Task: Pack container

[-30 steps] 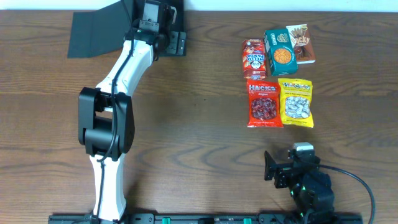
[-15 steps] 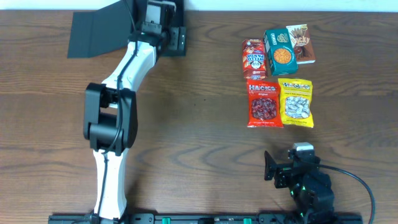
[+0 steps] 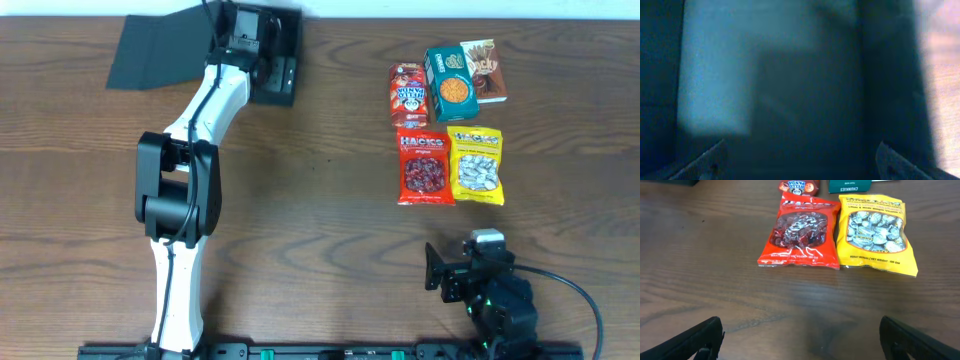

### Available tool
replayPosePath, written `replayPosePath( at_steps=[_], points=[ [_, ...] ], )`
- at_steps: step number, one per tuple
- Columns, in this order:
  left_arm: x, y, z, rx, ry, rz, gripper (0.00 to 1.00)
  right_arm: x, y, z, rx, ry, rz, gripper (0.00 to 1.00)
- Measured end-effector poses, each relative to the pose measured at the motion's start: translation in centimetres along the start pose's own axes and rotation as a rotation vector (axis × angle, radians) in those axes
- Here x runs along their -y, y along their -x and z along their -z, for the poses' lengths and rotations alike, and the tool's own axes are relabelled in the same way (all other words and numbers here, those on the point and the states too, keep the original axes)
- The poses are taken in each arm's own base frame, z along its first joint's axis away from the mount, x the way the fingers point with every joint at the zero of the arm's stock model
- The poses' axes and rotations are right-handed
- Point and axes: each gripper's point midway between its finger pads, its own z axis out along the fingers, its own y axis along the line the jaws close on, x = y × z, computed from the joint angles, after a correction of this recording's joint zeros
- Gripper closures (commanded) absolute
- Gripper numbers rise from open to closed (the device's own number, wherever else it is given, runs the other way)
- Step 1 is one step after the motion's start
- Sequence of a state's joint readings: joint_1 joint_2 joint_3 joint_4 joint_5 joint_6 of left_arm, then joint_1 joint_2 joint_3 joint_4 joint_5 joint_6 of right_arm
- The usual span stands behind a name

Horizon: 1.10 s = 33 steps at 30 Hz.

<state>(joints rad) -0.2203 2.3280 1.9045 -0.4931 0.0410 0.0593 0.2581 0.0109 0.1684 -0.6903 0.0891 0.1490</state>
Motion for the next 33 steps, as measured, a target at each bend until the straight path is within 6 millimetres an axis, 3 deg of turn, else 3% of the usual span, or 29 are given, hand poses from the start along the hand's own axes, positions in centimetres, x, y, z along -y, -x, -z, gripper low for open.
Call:
replayPosePath(
  at_steps=[8, 11, 15, 22, 33],
  points=[
    [-0.2, -7.3, 1.0, -0.298, -0.002, -0.057, 0.05, 0.0, 0.0, 0.0, 0.000, 0.000, 0.000, 0.01],
    [0.3, -8.8, 1.5, -0.361, -0.034, -0.056, 0.05, 0.0, 0.0, 0.0, 0.000, 0.000, 0.000, 0.01],
    [2.0, -9.3, 2.8, -0.387, -0.139, -0.033, 0.05, 0.0, 0.0, 0.0, 0.000, 0.000, 0.000, 0.01],
    [3.7, -10.0, 7.4, -0.454, -0.235, 0.005, 0.05, 0.0, 0.0, 0.0, 0.000, 0.000, 0.000, 0.01],
    [4.1, -11.1, 8.3, -0.512, -0.246, 0.064, 0.05, 0.0, 0.0, 0.0, 0.000, 0.000, 0.000, 0.01]
  ],
)
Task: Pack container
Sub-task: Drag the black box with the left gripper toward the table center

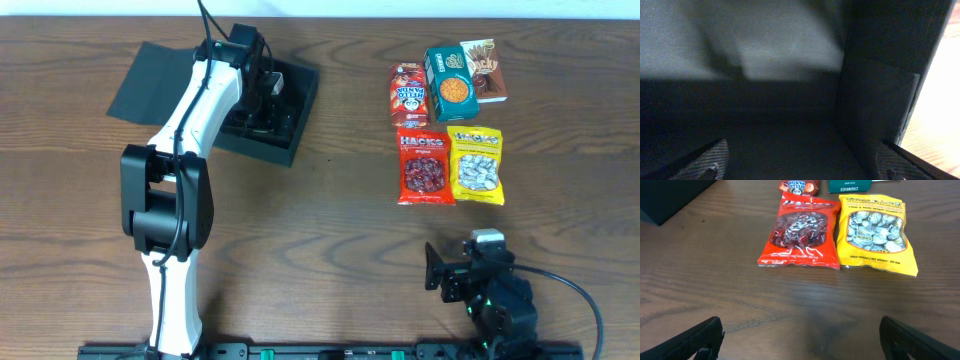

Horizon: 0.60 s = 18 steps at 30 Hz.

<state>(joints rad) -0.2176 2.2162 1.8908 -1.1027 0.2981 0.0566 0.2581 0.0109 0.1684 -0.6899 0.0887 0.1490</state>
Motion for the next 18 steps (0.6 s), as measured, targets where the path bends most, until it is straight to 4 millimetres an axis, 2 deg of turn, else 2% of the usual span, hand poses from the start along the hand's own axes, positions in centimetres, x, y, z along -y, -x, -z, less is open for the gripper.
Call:
replayPosePath(
  at_steps=[11, 16, 18],
  points=[
    [0.7, -0.1, 0.0, -0.011, -0.043, 0.212, 0.05, 0.0, 0.0, 0.0, 0.000, 0.000, 0.000, 0.01],
    [0.6, 1.3, 0.5, 0.052, -0.040, 0.329, 0.04, 0.0, 0.0, 0.0, 0.000, 0.000, 0.000, 0.01],
    [0.1, 1.6, 1.6, 0.092, -0.008, 0.381, 0.02, 0.0, 0.0, 0.0, 0.000, 0.000, 0.000, 0.01]
  ],
)
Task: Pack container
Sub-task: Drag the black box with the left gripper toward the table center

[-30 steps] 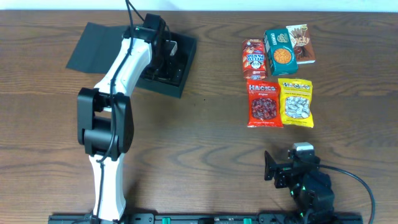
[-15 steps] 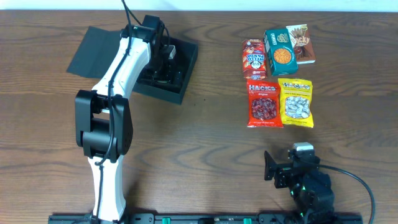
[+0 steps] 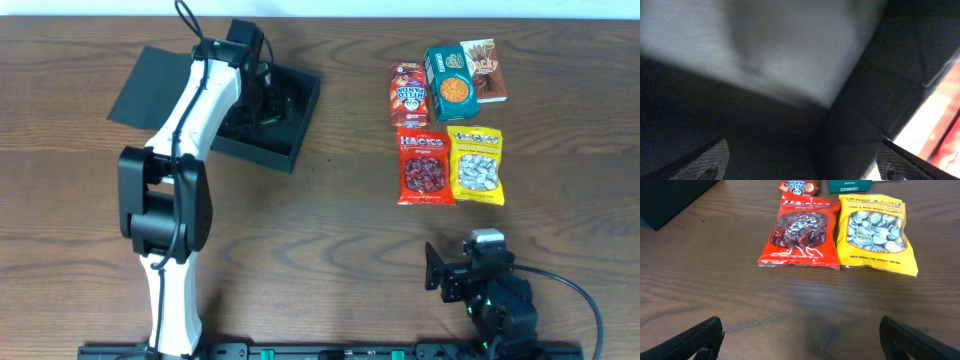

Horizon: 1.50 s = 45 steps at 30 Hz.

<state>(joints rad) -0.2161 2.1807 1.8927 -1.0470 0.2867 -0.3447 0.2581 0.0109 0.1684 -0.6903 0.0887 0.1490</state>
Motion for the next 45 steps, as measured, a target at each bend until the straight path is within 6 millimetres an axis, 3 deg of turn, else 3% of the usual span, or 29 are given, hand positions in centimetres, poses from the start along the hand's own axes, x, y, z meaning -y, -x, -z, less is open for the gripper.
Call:
replayPosePath(
  at_steps=[1, 3, 8, 11, 14, 25, 27, 30, 34, 38, 45],
  points=[
    [-0.2, 0.3, 0.9, 0.031, 0.018, 0.024, 0.00, 0.0, 0.0, 0.0, 0.000, 0.000, 0.000, 0.01],
    [-0.4, 0.7, 2.8, 0.084, 0.042, 0.072, 0.08, 0.0, 0.0, 0.0, 0.000, 0.000, 0.000, 0.01],
    [-1.1, -0.1, 7.9, 0.168, 0.091, 0.234, 0.07, 0.0, 0.0, 0.0, 0.000, 0.000, 0.000, 0.01],
    [-1.8, -0.8, 9.0, 0.179, 0.118, 0.352, 0.07, 0.0, 0.0, 0.0, 0.000, 0.000, 0.000, 0.01],
    [-2.5, -1.1, 8.1, 0.176, 0.140, 0.457, 0.09, 0.0, 0.0, 0.0, 0.000, 0.000, 0.000, 0.01],
    [-5.1, -3.1, -0.2, 0.101, 0.171, 0.617, 0.14, 0.0, 0.0, 0.0, 0.000, 0.000, 0.000, 0.01],
    [-5.4, -3.5, -1.0, 0.093, 0.173, 0.633, 0.23, 0.0, 0.0, 0.0, 0.000, 0.000, 0.000, 0.01],
    [-5.5, -3.4, -1.6, 0.104, 0.165, 0.636, 0.42, 0.0, 0.0, 0.0, 0.000, 0.000, 0.000, 0.01],
    [-5.8, -3.4, -1.8, 0.112, 0.174, 0.625, 0.52, 0.0, 0.0, 0.0, 0.000, 0.001, 0.000, 0.01],
    [-6.1, -3.2, -1.8, 0.124, 0.193, 0.600, 0.68, 0.0, 0.0, 0.0, 0.000, 0.002, 0.000, 0.01],
    [-6.7, -2.9, -1.6, 0.142, 0.228, 0.504, 0.80, 0.0, 0.0, 0.0, 0.000, 0.002, 0.000, 0.01]
  ],
)
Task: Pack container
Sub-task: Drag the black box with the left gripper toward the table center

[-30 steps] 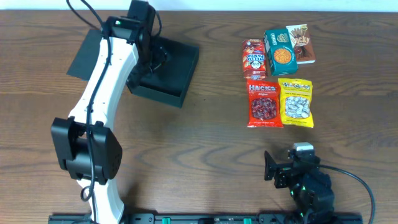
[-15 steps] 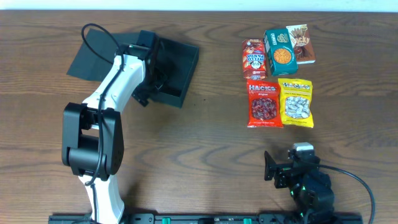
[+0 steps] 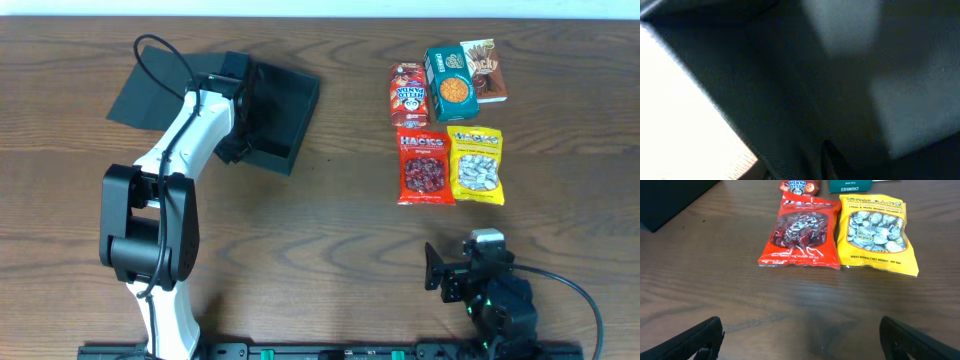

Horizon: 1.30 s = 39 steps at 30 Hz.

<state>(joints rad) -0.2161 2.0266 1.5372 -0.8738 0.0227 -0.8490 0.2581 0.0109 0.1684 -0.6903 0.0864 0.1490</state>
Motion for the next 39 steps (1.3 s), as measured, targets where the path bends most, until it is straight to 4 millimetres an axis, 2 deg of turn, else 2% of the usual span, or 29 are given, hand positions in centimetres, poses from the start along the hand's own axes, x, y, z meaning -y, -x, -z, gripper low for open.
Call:
replayPosePath(
  at_steps=[5, 21, 32, 35, 39],
  points=[
    [-0.4, 0.6, 0.0, 0.022, 0.018, -0.111, 0.85, 0.0, 0.0, 0.0, 0.000, 0.000, 0.000, 0.01],
    [-1.3, 1.2, 0.1, 0.039, 0.085, -0.661, 0.94, 0.0, 0.0, 0.0, 0.000, 0.000, 0.000, 0.01],
    [-1.3, 1.8, 0.1, 0.064, 0.106, -0.815, 0.93, 0.0, 0.0, 0.0, 0.000, 0.000, 0.000, 0.01],
    [-1.3, 1.9, 0.1, 0.064, 0.106, -0.816, 0.83, 0.0, 0.0, 0.0, 0.000, 0.000, 0.000, 0.01],
    [-1.1, 1.6, 0.1, 0.056, 0.088, -0.806, 0.84, 0.0, 0.0, 0.0, 0.000, 0.000, 0.000, 0.01]
  ],
)
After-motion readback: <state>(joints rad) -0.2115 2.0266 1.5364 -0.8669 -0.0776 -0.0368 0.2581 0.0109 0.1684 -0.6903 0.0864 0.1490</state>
